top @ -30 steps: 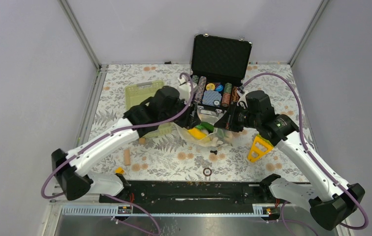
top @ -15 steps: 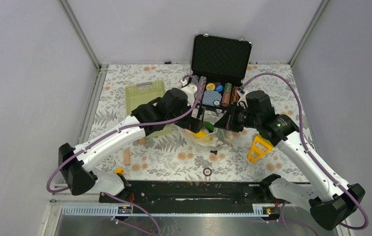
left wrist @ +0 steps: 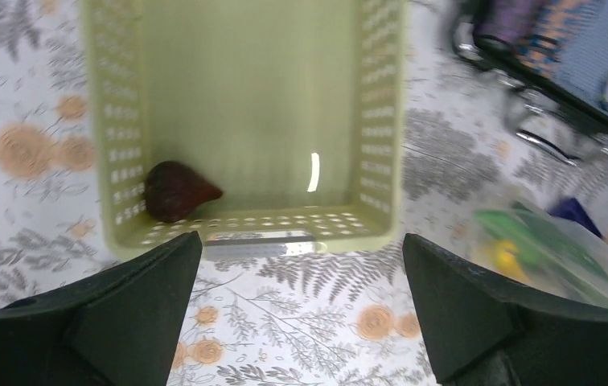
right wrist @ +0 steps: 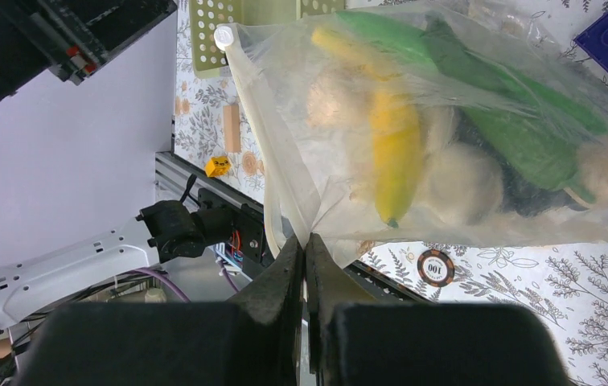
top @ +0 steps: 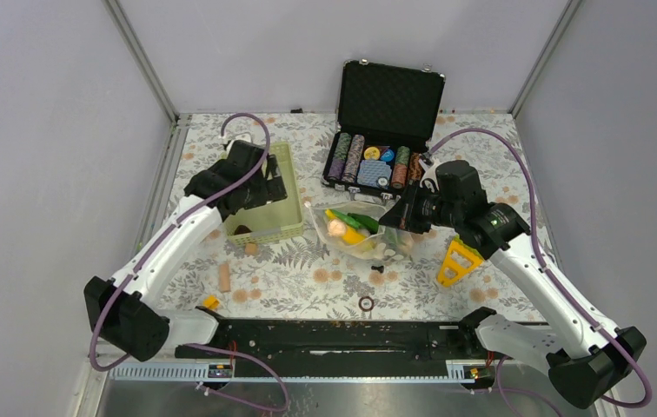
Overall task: Place the food in the zip-top bag and seal the zipper
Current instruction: Pick up the fake vegetable from the bin.
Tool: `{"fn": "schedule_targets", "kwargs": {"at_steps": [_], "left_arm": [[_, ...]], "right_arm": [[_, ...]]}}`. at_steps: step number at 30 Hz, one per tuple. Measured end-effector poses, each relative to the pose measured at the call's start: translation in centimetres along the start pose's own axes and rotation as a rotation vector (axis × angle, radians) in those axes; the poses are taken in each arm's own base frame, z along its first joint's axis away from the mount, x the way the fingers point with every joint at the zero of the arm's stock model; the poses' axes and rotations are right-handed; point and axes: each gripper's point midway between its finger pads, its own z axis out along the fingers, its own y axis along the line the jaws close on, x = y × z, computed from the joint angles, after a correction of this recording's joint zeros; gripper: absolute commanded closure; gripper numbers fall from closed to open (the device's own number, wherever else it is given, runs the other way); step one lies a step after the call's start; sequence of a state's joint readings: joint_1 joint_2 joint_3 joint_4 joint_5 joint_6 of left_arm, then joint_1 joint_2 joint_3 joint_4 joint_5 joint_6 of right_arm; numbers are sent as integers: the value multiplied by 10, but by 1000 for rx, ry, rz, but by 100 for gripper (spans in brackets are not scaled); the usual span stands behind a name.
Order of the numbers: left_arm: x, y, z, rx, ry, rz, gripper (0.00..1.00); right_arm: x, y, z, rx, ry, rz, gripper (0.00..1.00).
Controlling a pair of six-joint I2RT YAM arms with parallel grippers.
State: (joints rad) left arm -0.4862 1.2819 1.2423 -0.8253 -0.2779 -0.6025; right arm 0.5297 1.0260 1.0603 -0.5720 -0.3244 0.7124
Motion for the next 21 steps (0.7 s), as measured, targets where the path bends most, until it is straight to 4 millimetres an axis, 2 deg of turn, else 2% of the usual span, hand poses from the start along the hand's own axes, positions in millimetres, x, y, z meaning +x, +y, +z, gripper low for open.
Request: {"fn": "schedule_targets", "kwargs": {"at_steps": [3, 6, 14, 21], "left_arm": [[8, 30, 13, -98, 37, -58, 1], [24, 50, 28, -189, 99, -75, 1], [59, 82, 74, -373, 243, -110, 1], [74, 94, 100, -438, 289, -128, 2]], "right_arm": [[0, 0, 0, -1, -1, -1, 100], [0, 0, 0, 0, 0, -2, 100], [0, -1, 0, 0, 1, -12, 100], [1, -2, 1, 3, 5, -11, 100]]}}
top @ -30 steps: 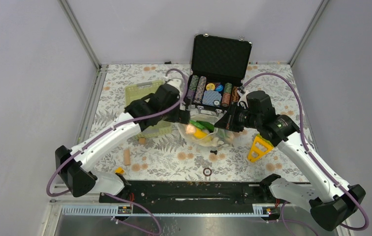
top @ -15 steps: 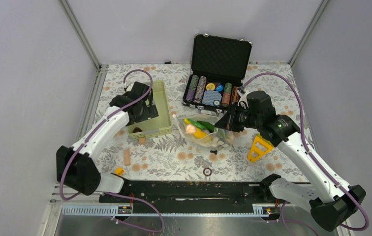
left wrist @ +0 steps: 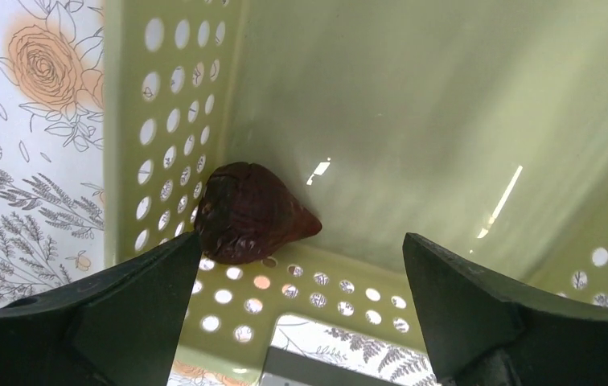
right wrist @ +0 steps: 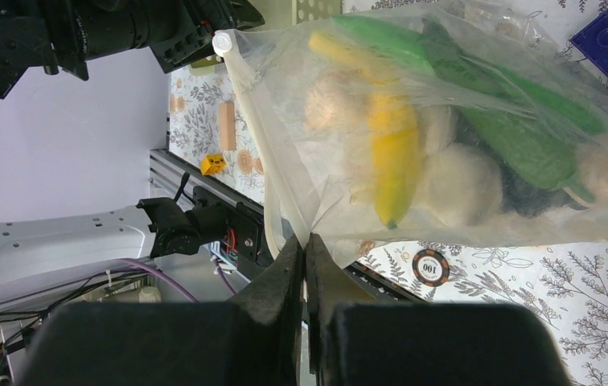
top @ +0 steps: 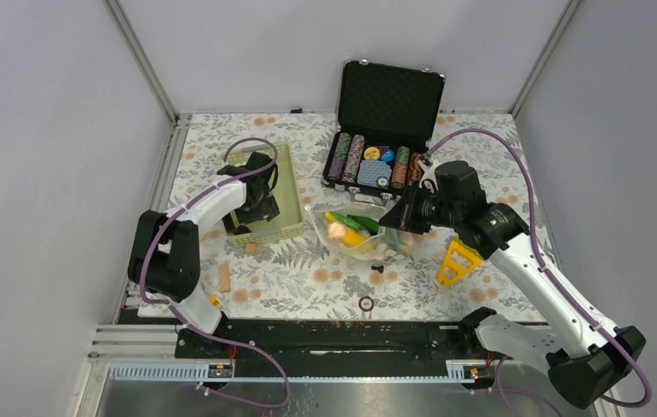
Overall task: Place the food in the zip-top bag and seal the zipper
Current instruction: Pick up the fake vegetable from the bin.
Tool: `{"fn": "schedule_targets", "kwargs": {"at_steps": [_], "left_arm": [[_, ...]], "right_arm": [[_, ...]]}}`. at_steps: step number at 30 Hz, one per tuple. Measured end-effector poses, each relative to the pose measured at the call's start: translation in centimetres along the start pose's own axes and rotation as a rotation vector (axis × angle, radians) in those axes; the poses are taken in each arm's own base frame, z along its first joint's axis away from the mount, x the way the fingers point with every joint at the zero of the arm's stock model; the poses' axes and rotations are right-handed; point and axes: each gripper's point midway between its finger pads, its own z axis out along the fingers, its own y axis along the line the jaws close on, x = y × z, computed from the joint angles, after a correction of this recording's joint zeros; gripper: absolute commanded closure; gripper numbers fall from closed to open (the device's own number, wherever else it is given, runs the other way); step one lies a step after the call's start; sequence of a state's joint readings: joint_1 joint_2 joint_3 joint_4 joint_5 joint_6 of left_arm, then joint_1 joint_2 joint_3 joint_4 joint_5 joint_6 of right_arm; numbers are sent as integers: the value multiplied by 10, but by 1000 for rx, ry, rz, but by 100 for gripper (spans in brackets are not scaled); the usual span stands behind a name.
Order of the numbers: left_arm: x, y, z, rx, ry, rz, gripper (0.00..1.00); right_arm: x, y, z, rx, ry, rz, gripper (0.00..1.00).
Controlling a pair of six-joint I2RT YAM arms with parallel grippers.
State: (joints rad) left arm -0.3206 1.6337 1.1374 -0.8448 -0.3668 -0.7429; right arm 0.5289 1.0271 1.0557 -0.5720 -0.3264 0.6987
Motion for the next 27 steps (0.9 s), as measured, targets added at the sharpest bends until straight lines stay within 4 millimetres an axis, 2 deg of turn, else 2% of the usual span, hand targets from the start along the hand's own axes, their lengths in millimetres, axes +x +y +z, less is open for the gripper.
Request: {"fn": "schedule_targets", "kwargs": {"at_steps": [13, 19, 27], "left_arm": [[-6, 3, 24, -35, -41, -31, 7], [8, -11, 43, 35, -4, -54, 9], [7, -27, 43, 110, 7, -70, 15]], "right_arm": [[-1, -6, 1, 12, -2, 4, 100], [-1, -9, 2, 20, -4, 9, 100], [-2, -10, 2, 23, -7, 13, 100]]}}
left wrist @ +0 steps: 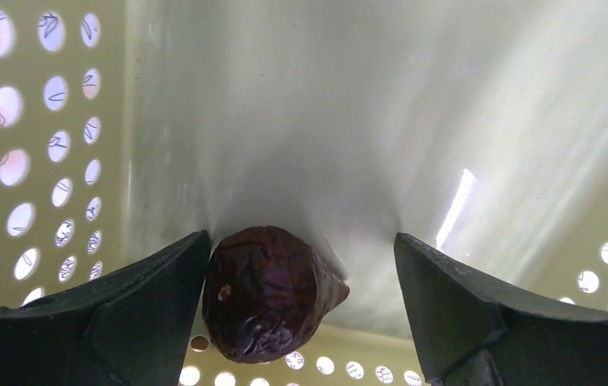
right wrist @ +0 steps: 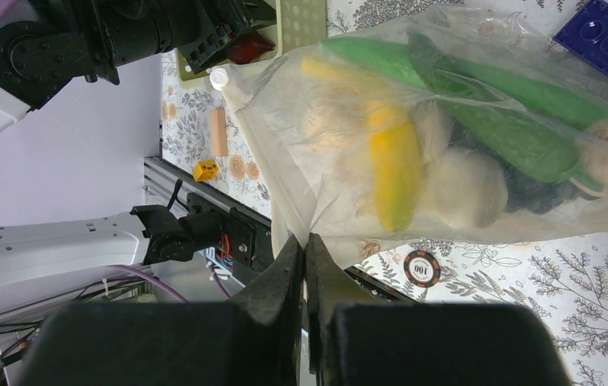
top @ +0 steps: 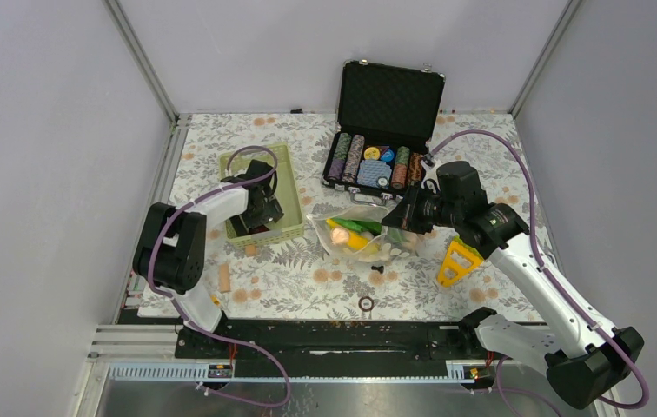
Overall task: Place the food in the zip-top bag and seal the zipper
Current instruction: Pick up the fake vegetable from the bin.
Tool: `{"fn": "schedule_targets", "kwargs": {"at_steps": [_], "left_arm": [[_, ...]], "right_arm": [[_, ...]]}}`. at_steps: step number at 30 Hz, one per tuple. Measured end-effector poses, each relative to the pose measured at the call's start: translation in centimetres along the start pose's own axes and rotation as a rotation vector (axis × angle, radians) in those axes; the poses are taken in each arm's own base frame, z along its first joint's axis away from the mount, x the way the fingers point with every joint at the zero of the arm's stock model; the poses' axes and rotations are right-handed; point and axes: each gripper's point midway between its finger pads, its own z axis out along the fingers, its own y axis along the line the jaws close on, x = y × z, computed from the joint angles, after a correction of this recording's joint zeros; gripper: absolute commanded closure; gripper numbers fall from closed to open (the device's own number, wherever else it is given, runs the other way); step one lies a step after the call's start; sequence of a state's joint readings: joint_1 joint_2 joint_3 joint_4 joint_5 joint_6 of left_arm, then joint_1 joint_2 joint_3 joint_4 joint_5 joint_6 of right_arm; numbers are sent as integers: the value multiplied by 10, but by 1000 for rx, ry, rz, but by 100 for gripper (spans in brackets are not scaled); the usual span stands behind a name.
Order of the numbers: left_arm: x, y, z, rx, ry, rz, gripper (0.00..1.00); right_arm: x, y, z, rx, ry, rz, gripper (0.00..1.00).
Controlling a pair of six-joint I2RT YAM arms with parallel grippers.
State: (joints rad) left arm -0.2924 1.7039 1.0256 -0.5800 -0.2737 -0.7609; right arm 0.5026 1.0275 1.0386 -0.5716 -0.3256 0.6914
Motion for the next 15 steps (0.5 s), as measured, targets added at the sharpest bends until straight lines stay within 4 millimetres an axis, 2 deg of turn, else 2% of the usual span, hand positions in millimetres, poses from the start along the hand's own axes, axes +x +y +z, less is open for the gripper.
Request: {"fn": "schedule_targets", "kwargs": {"at_steps": [2, 5, 12, 15], "left_arm": [[2, -2, 0, 12, 11, 0, 17], [6, -3, 0, 23, 22, 0, 25], [12, -2, -3, 41, 41, 0, 66], [13, -5, -5, 59, 51, -2, 74]], "right_arm": [[0, 0, 0, 0, 0, 0, 100], [0, 0, 0, 0, 1, 1, 100], [0, 0, 0, 0, 0, 1, 100], [0, 0, 0, 0, 0, 1, 100]]}}
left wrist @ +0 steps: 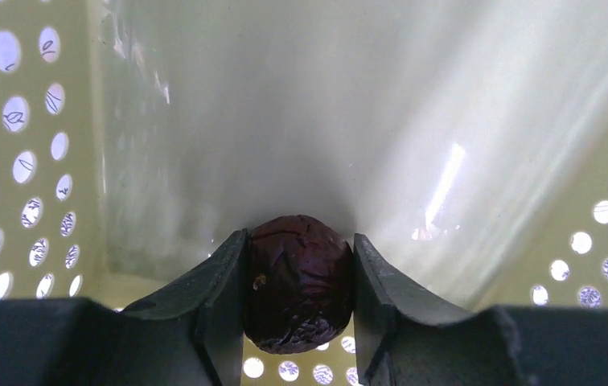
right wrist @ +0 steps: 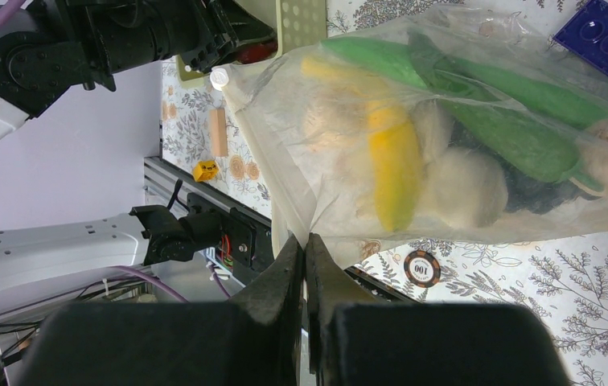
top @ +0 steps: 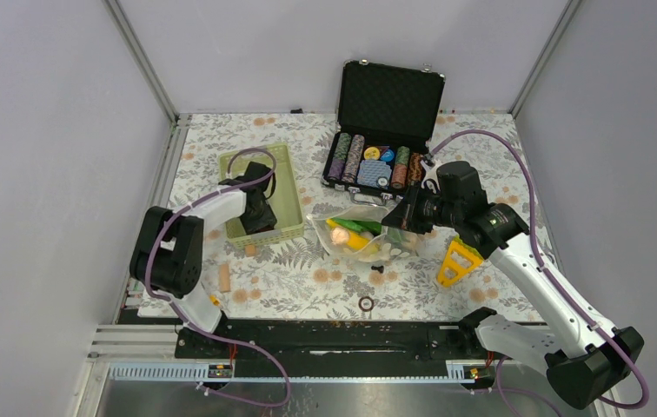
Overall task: Place the food in the zip-top bag and seal the zipper
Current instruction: Pick up the fake vegetable from the bin, then place the fake vegetable in the zipper food storage bag.
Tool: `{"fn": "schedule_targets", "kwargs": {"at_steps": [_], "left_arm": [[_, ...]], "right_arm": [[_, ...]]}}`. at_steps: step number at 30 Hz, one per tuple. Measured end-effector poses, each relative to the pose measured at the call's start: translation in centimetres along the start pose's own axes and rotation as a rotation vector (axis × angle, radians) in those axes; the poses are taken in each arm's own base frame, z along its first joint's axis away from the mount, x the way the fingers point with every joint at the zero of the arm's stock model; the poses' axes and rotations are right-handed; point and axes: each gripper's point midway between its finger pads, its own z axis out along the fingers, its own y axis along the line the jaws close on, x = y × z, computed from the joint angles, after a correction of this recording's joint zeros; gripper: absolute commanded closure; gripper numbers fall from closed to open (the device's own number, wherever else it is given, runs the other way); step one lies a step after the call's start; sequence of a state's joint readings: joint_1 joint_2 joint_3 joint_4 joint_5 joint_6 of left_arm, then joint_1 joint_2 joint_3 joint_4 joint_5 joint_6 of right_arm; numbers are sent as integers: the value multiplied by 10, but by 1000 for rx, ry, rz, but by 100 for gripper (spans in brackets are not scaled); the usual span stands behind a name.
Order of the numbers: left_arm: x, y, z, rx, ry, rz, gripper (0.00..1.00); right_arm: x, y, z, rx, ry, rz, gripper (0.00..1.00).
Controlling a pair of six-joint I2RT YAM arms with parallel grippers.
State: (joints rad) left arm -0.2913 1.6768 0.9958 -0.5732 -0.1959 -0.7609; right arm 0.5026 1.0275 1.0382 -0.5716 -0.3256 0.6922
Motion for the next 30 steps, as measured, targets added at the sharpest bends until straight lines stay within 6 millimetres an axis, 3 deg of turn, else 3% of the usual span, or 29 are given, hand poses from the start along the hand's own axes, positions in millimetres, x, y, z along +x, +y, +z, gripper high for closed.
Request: {"fn": "schedule_targets", "kwargs": {"at_steps": [4, 7, 12, 15, 17, 20, 23, 26, 30], "left_arm": [[-2, -3, -9, 19, -4, -3, 75], [-14, -7, -31, 56, -45, -13, 75], [-43, -29, -98, 206, -201, -25, 75], [-45, -57, -151, 354, -311, 54, 75], [-29, -84, -188, 498, -364, 174, 75], [10, -125, -243, 771, -399, 404, 71], [55, -148, -282, 1023, -415, 634, 69], [87, -158, -296, 1140, -415, 803, 74], [104, -170, -293, 1169, -421, 900, 74]], "right_arm": [[0, 0, 0, 0, 0, 0, 100], [0, 0, 0, 0, -1, 0, 100], [0, 1, -1, -3, -4, -1, 100], [0, 1, -2, -4, -5, -1, 100], [0, 1, -2, -5, -4, -1, 100], [1, 2, -2, -10, 0, 0, 100], [2, 4, -2, -19, 8, 3, 100], [4, 6, -3, -31, 18, 8, 100], [4, 7, -3, -35, 22, 15, 100]]}}
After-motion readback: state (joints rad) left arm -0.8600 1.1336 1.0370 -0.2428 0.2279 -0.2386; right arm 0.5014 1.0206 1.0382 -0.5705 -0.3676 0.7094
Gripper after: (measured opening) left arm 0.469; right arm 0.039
